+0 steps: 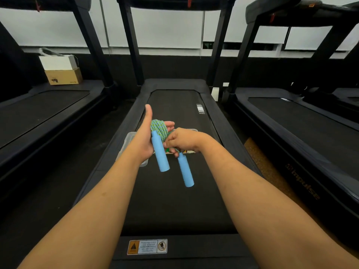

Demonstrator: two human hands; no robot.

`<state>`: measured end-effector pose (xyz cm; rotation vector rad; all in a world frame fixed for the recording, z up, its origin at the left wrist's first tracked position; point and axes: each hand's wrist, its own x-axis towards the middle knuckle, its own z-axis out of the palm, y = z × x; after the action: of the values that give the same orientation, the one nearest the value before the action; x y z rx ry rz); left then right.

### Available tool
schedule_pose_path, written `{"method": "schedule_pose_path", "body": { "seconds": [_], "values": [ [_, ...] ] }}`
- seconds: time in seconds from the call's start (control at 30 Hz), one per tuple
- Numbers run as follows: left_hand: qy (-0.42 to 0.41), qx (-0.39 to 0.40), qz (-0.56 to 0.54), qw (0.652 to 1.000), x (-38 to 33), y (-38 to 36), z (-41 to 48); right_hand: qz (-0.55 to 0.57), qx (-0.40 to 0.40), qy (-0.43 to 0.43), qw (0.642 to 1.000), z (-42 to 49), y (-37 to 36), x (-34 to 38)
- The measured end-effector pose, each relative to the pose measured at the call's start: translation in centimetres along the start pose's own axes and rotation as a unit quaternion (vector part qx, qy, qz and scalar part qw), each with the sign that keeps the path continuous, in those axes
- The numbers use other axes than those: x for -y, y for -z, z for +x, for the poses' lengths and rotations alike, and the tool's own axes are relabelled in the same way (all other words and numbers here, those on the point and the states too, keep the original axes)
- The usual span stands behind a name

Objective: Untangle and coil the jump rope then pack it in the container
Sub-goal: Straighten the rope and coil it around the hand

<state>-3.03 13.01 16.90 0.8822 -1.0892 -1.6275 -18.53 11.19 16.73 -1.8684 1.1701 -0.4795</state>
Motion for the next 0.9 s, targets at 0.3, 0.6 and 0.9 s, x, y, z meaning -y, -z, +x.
{"method": "schedule_pose_path", "body": {
  "seconds": [0.3,0.6,0.9],
  "values": [
    [-0.012,-0.112,0.242,0.964,1.3,-0.8,0.0,-0.143,0.082,-0.074,0.984,-0.4,0.4,2.2],
    [0.054,-0.044,0.233,0.97,2.0,0.3,0.8,-0.275,0.112,-0.077,0.952,-1.4,1.0,4.7],
    [0.09,0.039,0.2,0.975,2.2,0.2,0.4,-0.333,0.118,-0.052,0.934,-2.1,2.6,6.1]
  ]
}}
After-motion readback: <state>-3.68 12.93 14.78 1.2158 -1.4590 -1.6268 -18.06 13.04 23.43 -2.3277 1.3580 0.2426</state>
